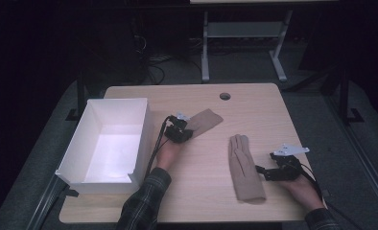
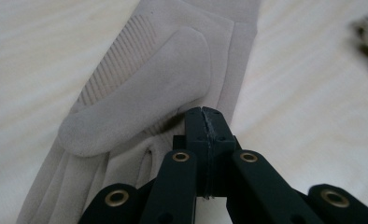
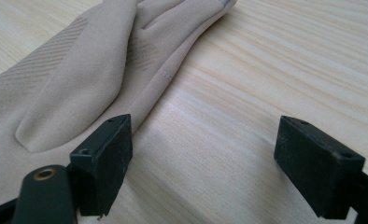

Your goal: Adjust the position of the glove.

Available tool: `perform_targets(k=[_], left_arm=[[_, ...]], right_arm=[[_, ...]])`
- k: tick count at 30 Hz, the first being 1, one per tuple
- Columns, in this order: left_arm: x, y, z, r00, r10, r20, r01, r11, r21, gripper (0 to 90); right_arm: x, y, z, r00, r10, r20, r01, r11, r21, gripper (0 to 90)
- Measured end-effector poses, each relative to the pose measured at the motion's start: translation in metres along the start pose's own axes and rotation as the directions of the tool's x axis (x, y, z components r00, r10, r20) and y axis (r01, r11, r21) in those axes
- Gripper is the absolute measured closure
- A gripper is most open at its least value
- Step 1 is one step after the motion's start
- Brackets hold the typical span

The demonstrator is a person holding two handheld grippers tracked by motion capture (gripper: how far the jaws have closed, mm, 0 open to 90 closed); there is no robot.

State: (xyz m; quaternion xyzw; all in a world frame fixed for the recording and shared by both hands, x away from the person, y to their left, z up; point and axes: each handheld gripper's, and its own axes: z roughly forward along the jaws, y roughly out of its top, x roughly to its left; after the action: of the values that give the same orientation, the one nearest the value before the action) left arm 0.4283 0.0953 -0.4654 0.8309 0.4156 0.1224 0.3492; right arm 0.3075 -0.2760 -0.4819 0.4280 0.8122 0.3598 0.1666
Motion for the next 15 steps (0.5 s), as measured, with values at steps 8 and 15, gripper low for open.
perform_targets(k=[8, 15], left_arm=[[-0.009, -0.018, -0.018, 0.9999, 0.007, 0.009, -0.007, 0.9999, 0.013, 89.8], [-0.013, -0.03, -0.032, 1.0, 0.001, 0.0, -0.001, 0.9997, 0.024, 89.6]], right_arm=[[0.0, 0.0, 0.0, 1.0, 0.0, 0.0, 0.0, 1.0, 0.0, 18.9], [0.0, 0.0, 0.0, 1.0, 0.0, 0.0, 0.0, 1.0, 0.001, 18.9]])
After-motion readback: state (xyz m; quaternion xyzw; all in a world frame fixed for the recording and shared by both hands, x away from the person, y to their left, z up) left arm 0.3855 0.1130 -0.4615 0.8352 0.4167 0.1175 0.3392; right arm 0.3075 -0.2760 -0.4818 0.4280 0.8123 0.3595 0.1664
